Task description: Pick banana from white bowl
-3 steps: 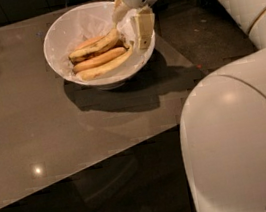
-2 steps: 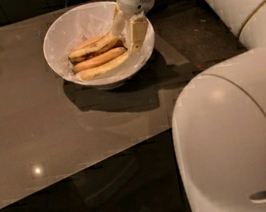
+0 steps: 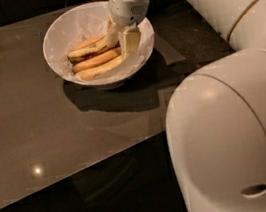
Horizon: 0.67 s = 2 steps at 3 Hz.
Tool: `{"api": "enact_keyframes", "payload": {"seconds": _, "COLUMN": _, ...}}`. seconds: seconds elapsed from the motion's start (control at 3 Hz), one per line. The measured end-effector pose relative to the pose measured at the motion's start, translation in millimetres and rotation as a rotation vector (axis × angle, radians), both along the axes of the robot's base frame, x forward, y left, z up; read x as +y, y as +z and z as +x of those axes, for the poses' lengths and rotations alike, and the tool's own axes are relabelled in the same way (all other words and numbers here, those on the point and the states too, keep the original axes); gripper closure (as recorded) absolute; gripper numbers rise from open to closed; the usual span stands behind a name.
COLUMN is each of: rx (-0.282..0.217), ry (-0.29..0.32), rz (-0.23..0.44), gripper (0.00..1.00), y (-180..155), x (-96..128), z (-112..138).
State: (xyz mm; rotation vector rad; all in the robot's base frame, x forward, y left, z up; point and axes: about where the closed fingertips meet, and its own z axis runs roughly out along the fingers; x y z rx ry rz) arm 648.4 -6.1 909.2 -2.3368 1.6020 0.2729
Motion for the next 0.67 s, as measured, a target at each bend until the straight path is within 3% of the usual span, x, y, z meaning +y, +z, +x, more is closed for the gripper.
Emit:
{"api": "enact_keyframes", "payload": {"seconds": 0.33, "rx": 0.034, "ry": 0.012, "rz": 0.010, "gripper": 0.42, "y": -10.2, "x": 10.0, "z": -10.0}}
{"api": "enact_keyframes", "payload": {"seconds": 0.67, "rx": 0.037, "ry": 0.012, "rz": 0.011, "gripper": 0.43, "y": -8.5, "x": 10.3, "z": -11.2}}
